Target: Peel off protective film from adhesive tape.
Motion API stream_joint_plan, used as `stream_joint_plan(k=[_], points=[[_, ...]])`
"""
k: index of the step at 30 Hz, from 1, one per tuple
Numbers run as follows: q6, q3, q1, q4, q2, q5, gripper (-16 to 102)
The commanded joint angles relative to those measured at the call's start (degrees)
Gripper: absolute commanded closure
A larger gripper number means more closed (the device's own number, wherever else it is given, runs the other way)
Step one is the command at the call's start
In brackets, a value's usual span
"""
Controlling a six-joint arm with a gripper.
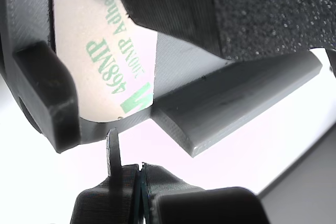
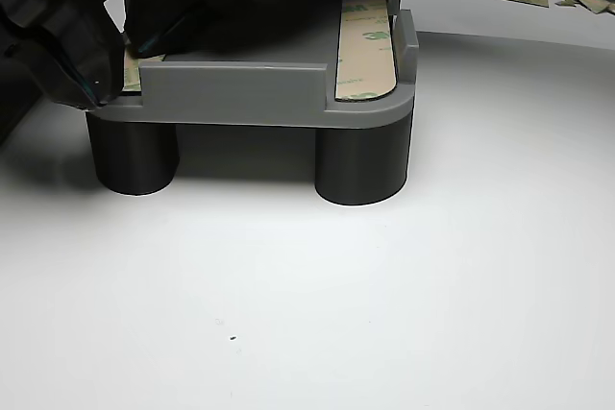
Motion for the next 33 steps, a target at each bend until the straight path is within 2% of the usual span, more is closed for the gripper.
stream_joint_plan(k=[1,33], points=[[0.2,-1.2,-0.4,-0.4,1.3,0.3,97],[0.6,-2.2,-0.4,0.0,0.0,0.3,97]])
